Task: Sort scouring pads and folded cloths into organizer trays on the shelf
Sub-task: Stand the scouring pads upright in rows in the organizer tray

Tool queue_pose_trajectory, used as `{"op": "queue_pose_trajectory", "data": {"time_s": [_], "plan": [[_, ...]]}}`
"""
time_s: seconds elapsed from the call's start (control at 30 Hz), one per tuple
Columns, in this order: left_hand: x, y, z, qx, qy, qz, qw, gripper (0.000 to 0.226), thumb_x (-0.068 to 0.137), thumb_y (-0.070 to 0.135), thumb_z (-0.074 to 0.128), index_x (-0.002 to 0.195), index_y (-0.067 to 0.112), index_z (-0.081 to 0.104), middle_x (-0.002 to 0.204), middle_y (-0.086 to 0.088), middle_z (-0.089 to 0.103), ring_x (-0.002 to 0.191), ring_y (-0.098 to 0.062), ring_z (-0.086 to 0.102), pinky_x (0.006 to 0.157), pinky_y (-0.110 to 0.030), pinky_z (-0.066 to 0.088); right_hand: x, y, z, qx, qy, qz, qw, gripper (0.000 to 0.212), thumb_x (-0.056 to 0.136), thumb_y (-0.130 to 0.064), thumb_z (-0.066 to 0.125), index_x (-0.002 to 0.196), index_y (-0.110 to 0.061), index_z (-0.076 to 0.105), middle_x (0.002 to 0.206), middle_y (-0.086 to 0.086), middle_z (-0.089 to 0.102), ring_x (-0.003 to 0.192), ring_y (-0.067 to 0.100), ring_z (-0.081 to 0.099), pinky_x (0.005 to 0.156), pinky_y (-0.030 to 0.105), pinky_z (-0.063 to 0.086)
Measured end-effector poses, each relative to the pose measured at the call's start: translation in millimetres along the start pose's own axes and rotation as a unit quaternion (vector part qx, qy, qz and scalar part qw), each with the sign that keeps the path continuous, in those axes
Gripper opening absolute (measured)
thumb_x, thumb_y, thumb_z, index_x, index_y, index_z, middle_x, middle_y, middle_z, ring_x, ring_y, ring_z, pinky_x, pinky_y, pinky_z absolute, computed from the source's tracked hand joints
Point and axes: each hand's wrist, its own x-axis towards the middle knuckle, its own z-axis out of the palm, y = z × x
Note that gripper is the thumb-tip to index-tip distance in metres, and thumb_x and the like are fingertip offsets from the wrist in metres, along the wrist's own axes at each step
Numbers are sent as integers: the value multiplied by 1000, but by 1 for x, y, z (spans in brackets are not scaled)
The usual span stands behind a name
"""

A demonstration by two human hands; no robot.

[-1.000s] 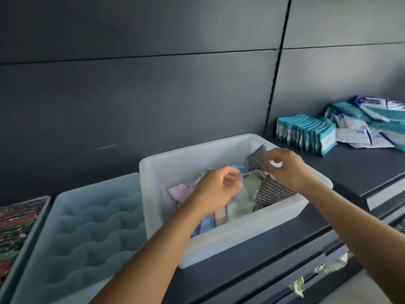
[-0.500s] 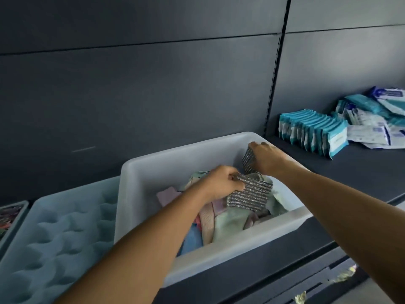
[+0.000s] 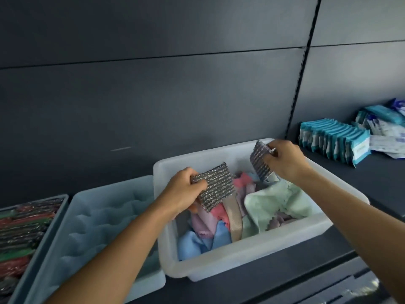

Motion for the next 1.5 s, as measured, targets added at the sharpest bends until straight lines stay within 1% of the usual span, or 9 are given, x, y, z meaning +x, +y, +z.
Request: {"op": "queue_pose_trajectory", "data": {"time_s": [0.1, 0.2, 0.33, 0.5, 0.7, 0.9, 1.13, 1.33, 1.5], "plan": [[-23, -3, -28, -24, 16, 12, 1000, 7, 88, 15, 60, 95, 14, 59, 81, -8, 64, 60, -20, 63, 43, -28, 46, -20, -31, 0, 97, 4, 15, 995, 24, 90, -12, 55, 67, -7, 53, 58, 11, 50, 56, 30, 45, 52, 33, 39], [-49, -9, -64, -43, 38, 27, 998, 17, 81, 26, 61, 94, 15, 60, 79, -8, 65, 65, -34, 64, 46, -32, 45, -40, -70, 13, 214, -3, 49, 976, 25, 89, -9, 53, 64, -11, 46, 56, 1, 40, 53, 18, 35, 50, 28, 29], [-85, -31, -118, -67, 91, 30, 993, 12, 83, 24, 62, 91, 15, 62, 69, 0, 60, 60, -23, 55, 43, -28, 38, -69, -131, 37, 323, -38, 40, 945, 22, 81, -18, 53, 86, 3, 55, 67, 6, 47, 61, 16, 41, 55, 29, 35], [-134, -60, -188, -72, 127, 29, 989, 9, 92, 18, 58, 85, 11, 57, 71, -2, 45, 51, -13, 44, 44, -27, 35, -119, -218, 58, 420, -128, -6, 898, 41, 89, 3, 50, 121, -23, 46, 63, 3, 51, 40, 6, 42, 37, 19, 33], [-198, -96, -263, -74, 190, 18, 979, 26, 94, 25, 57, 74, 33, 42, 83, 3, 42, 73, -18, 44, 64, -37, 39, -164, -300, 90, 388, -184, -84, 899, 34, 82, 8, 48, 101, -17, 61, 56, 2, 48, 43, 17, 35, 36, 17, 28], [-240, -155, -318, -86, 263, -27, 961, 15, 94, 25, 54, 90, 11, 54, 88, -7, 44, 71, -20, 44, 53, -27, 42, -203, -349, 123, 357, -191, -158, 901, 15, 86, -3, 65, 81, -17, 62, 78, 4, 64, 48, 5, 46, 45, 16, 38], [-259, -197, -350, -120, 302, -36, 945, 11, 92, 26, 55, 91, 16, 58, 88, -9, 52, 74, -27, 49, 48, -28, 40, -237, -376, 157, 104, -244, -284, 922, 22, 83, -25, 73, 101, -32, 62, 103, -14, 67, 100, 3, 62, 81, 25, 48], [-266, -195, -349, -142, 276, -17, 950, 13, 85, 30, 56, 88, 18, 59, 80, -9, 51, 68, -25, 48, 46, -28, 39, -253, -391, 181, 56, -157, -319, 933, 17, 82, -27, 69, 97, -27, 62, 80, -3, 66, 64, 16, 50, 67, 30, 44], [-271, -196, -345, -150, 270, -16, 951, 13, 84, 31, 57, 87, 18, 60, 75, -10, 51, 65, -20, 49, 48, -29, 40, -260, -386, 193, 9, -173, -339, 925, 15, 84, -21, 64, 98, -22, 58, 83, -3, 66, 68, 21, 52, 62, 30, 35]]}}
